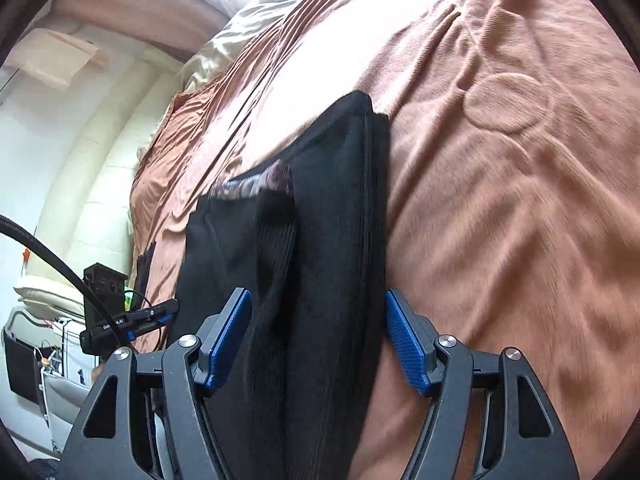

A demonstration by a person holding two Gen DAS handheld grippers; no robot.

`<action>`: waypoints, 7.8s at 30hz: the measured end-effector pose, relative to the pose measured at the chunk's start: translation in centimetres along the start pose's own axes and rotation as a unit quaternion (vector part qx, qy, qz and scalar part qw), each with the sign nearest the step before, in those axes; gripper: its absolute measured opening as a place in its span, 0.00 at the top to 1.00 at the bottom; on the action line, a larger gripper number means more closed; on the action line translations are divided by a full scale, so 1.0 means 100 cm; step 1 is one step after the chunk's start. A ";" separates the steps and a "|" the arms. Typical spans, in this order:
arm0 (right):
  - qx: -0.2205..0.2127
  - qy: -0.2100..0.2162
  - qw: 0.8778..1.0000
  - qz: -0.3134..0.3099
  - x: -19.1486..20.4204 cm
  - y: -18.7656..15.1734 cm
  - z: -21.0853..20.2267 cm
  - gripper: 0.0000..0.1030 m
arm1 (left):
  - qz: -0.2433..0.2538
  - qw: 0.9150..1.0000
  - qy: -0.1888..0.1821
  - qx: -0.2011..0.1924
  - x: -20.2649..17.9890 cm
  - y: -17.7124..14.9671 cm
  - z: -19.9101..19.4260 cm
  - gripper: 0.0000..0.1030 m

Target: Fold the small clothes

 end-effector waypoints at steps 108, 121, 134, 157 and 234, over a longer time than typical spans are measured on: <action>-0.062 0.142 0.871 -0.466 0.452 -0.138 0.001 0.91 | 0.061 0.898 0.060 -0.432 0.122 -0.027 -0.587 0.92; -0.020 0.174 0.870 -0.461 0.470 -0.120 0.079 0.91 | 0.021 0.894 0.119 -0.432 0.196 -0.011 -0.614 0.92; 0.033 0.182 0.896 -0.403 0.435 -0.070 0.175 0.91 | -0.033 0.903 0.185 -0.386 0.270 0.053 -0.561 0.92; 0.052 0.019 0.945 -0.322 0.369 0.006 0.321 0.51 | -0.070 0.906 0.277 -0.313 0.356 0.134 -0.464 0.47; -0.132 -0.082 0.923 -0.352 0.156 -0.178 -0.146 0.00 | 0.101 0.879 0.267 -0.383 0.005 -0.222 -0.359 0.00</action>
Point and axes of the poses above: each gripper's, at about its wrist camera, not at the fingertips, and z roughly the way its jaws point, x to its left, y to its top, the point moved 5 cm from there along z, roughly the way its jaws point, and after that the axes turned 1 degree about x, right-handed, at the moved point
